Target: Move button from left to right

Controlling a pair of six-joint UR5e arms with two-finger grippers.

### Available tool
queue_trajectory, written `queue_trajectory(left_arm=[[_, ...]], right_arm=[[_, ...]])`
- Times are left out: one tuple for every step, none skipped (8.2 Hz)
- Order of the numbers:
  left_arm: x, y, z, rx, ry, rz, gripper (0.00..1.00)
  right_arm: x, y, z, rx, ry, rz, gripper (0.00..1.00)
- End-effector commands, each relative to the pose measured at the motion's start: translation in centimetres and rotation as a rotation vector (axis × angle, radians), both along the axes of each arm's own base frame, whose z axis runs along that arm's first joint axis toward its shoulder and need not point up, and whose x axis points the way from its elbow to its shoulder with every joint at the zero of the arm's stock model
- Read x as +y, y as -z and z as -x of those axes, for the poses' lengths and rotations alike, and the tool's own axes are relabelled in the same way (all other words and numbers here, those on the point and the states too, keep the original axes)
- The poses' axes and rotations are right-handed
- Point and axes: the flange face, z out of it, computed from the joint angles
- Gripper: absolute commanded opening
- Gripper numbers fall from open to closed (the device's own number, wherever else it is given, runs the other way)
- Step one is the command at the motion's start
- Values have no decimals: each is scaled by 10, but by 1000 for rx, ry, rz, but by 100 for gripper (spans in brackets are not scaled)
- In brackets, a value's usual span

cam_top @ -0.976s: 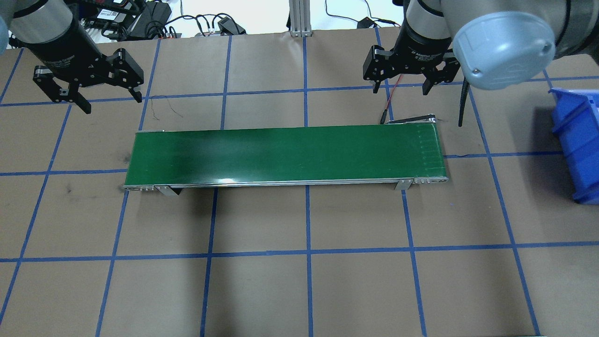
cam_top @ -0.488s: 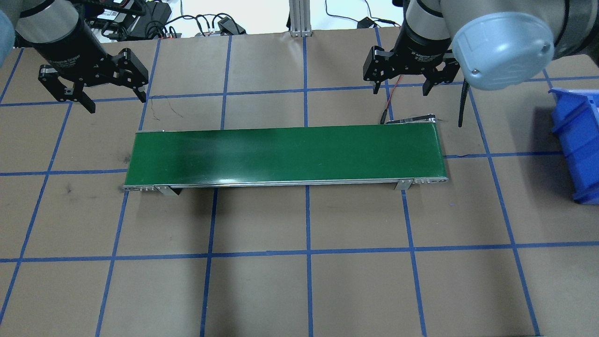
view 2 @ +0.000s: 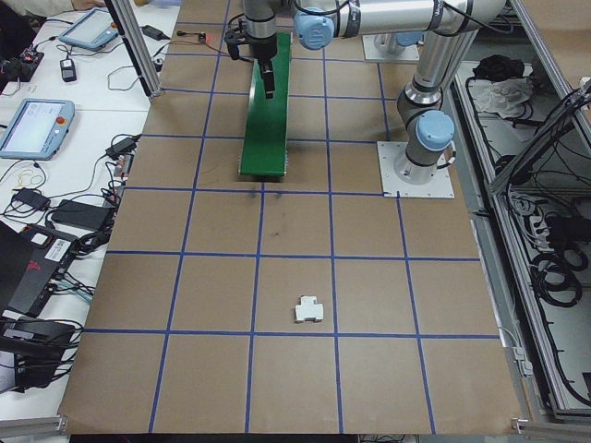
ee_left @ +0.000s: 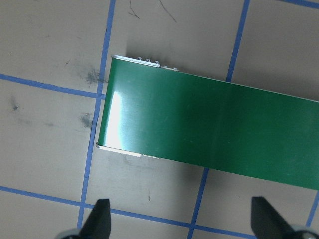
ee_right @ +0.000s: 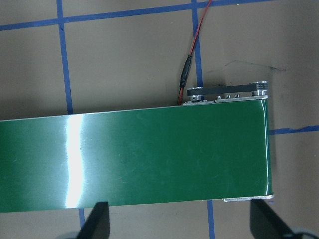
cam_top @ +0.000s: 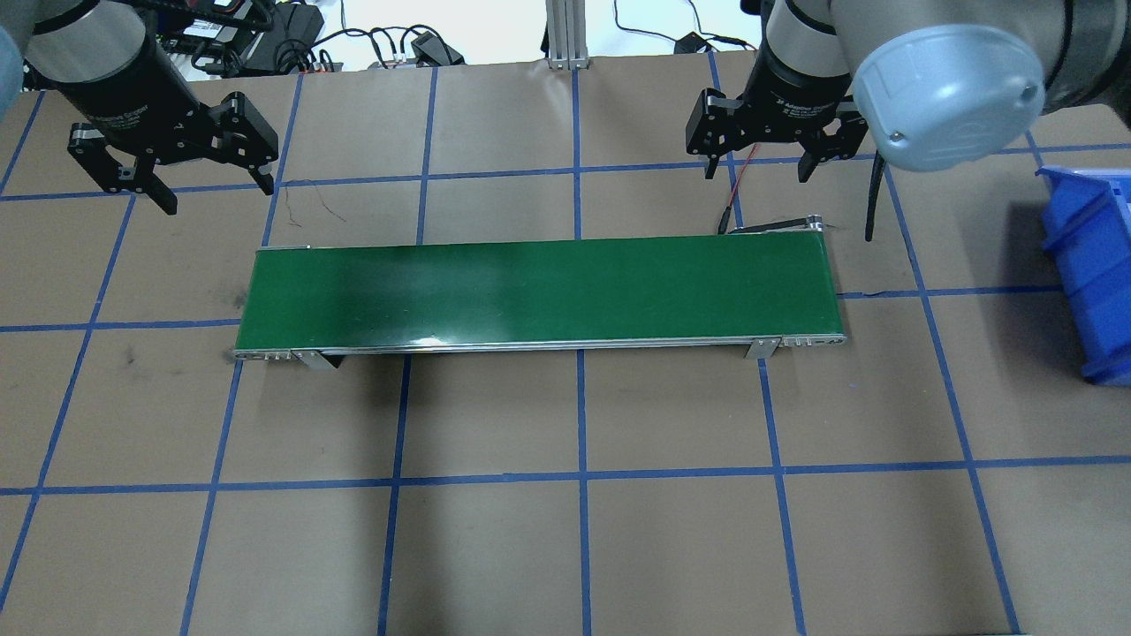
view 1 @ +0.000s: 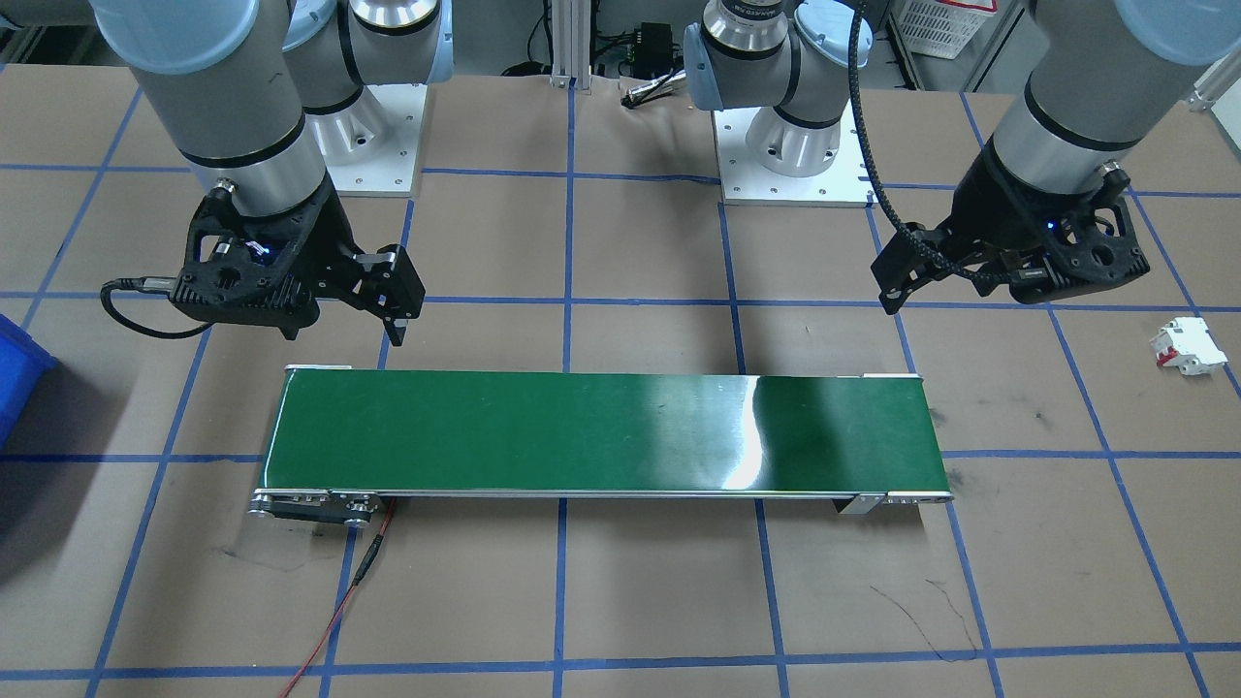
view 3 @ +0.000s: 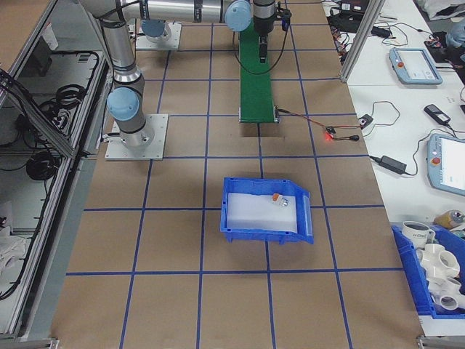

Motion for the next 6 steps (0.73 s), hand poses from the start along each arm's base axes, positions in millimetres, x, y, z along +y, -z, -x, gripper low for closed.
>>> queue_trajectory(left_arm=[[-3, 4, 2, 8, -11, -5, 100], [-3, 0, 1, 2, -11, 2, 100], [-3, 1, 2, 4, -11, 1, 100], [-3, 1, 2, 4, -11, 1, 100], [-2, -1, 0, -2, -9, 3, 100], [-2, -1, 1, 2, -11, 4, 100]], right_arm=[[0, 1, -1, -4, -1, 1, 100], [0, 1, 0, -2, 1, 2, 100], [0, 2, 1, -1, 1, -1, 100], [0, 2, 0, -2, 0, -2, 100], [0, 1, -1, -8, -1, 0, 100], [0, 1, 0, -2, 0, 1, 100]])
